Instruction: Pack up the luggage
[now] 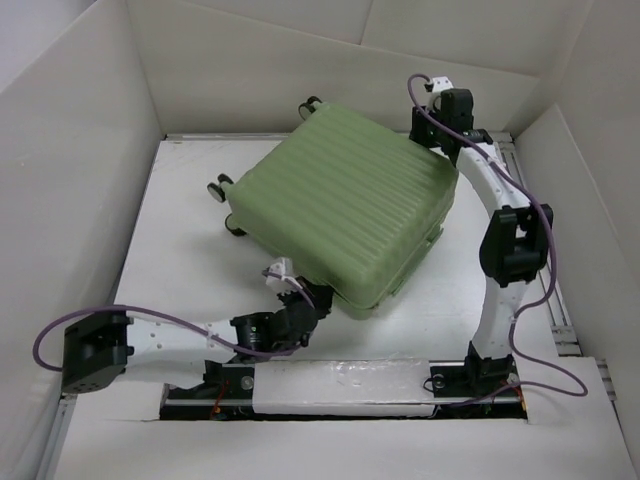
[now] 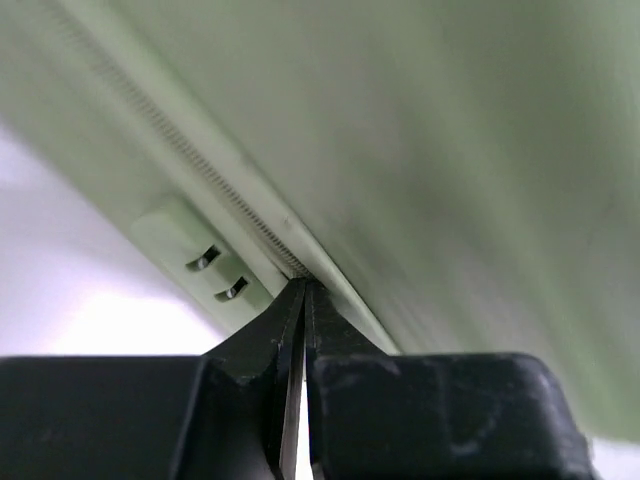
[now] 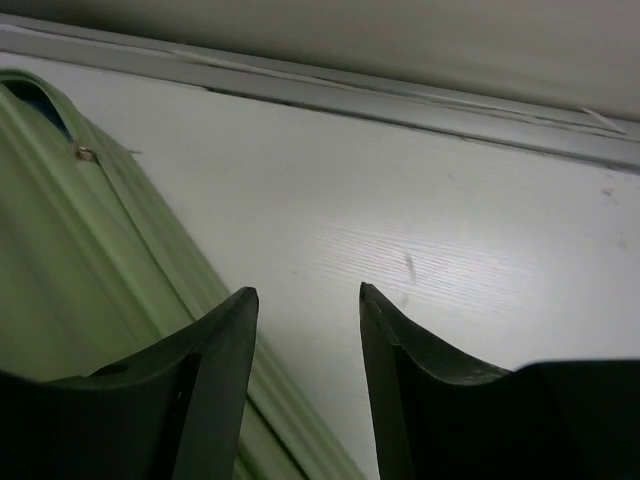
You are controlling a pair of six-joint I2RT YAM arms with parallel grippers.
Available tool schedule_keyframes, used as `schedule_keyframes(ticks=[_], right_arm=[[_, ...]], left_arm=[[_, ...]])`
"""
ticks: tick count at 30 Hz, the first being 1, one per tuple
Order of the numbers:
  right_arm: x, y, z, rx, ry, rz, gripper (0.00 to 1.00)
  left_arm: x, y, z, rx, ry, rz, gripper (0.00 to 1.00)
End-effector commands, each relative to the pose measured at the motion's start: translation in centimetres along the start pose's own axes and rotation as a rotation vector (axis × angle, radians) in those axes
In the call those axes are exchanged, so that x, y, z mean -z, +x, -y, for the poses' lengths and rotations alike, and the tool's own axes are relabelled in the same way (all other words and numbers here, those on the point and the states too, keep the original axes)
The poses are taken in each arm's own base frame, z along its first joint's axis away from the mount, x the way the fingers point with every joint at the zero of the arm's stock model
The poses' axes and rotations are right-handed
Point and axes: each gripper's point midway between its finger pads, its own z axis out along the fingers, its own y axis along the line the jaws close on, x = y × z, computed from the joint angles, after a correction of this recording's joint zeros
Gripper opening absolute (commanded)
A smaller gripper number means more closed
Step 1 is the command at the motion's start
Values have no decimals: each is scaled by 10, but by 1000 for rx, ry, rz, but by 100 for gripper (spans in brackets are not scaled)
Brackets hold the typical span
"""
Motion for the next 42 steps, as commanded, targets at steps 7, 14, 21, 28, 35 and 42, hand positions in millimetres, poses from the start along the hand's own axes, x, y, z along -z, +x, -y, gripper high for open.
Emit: schedule_keyframes(ticks=[7, 14, 21, 28, 35, 42], right_arm=[[84, -80, -191, -10, -524, 12, 62], [221, -130, -110, -129, -232, 350, 71], [306, 19, -44, -354, 55, 380, 20], [265, 138, -47, -480, 54, 173, 9], [223, 157, -125, -436, -294, 94, 12], [188, 134, -169, -378, -412, 47, 13]], left_arm=[[50, -3, 128, 143, 296, -173, 13], [66, -47, 94, 106, 257, -76, 25], [74, -39, 65, 34, 242, -123, 26], [63, 37, 64, -133, 258, -326, 17], [48, 64, 66, -145, 253, -344, 15], [16, 38, 45, -178, 113, -196, 19]])
